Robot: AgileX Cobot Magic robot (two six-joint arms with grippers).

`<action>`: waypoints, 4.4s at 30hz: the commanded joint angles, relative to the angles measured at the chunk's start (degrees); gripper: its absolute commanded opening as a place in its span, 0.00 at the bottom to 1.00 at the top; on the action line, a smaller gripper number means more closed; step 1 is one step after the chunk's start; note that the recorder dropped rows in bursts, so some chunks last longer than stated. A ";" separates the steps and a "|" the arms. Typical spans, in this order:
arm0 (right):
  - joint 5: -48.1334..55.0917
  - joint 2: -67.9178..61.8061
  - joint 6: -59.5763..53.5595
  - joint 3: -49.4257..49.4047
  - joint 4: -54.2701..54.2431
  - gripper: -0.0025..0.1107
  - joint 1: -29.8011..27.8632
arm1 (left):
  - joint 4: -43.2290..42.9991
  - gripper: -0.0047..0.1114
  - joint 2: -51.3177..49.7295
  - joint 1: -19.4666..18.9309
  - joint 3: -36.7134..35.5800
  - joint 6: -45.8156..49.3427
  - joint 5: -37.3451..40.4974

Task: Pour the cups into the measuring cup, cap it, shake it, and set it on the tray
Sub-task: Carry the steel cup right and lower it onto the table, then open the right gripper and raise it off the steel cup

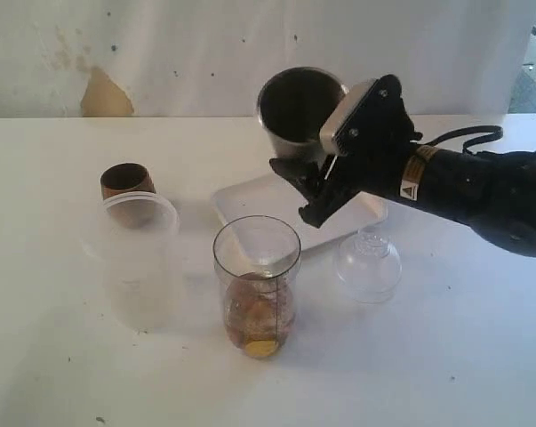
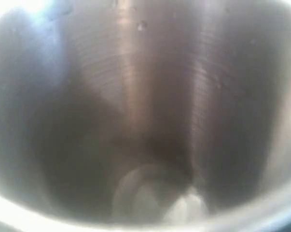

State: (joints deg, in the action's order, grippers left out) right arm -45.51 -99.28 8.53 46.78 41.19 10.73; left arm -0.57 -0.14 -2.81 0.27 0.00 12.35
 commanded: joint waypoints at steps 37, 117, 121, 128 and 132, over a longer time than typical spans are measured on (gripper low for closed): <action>0.83 -12.74 15.58 0.61 -11.95 0.02 -20.48 | 0.13 0.04 0.14 0.05 -0.27 0.00 -0.29; 7.07 -2.43 14.64 1.81 -4.34 0.80 -20.48 | 0.13 0.04 0.14 0.05 -0.27 0.00 -0.29; 10.76 -1.52 14.64 1.81 -4.34 0.80 -20.48 | 0.13 0.04 0.14 0.05 -0.27 0.00 -0.29; 12.24 -4.52 16.48 1.81 -4.34 0.80 -20.48 | 0.13 0.04 0.14 0.05 -0.27 0.00 -0.29; 8.70 -7.79 17.40 1.81 -4.34 0.80 -20.48 | 0.13 0.04 0.14 0.05 -0.27 0.00 -0.29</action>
State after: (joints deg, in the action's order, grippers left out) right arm -32.80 -105.63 25.19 48.44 37.26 -9.48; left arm -0.57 -0.14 -2.81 0.27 0.00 12.35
